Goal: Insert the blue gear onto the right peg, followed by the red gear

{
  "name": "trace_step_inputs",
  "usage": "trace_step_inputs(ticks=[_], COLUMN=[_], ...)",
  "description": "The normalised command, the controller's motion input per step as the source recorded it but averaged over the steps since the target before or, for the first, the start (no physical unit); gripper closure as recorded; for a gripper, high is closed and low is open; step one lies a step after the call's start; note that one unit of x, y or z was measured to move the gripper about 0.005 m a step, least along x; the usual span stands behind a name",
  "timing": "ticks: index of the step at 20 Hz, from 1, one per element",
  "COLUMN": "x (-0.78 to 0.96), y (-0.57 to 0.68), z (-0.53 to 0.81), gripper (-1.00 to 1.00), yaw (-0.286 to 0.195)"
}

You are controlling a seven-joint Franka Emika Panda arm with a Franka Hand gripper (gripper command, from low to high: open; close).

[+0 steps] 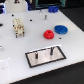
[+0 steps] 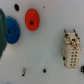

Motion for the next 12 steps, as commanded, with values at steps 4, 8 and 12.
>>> trace_step_inputs(ticks=[4, 8, 12], x=[-0.46, -0.46, -0.36], y=[0.67, 0.67, 0.66], z=[-0.03, -0.03, -0.13], gripper=[-1.0, -1.0, -1.0], yaw=[0.0, 0.0, 0.0])
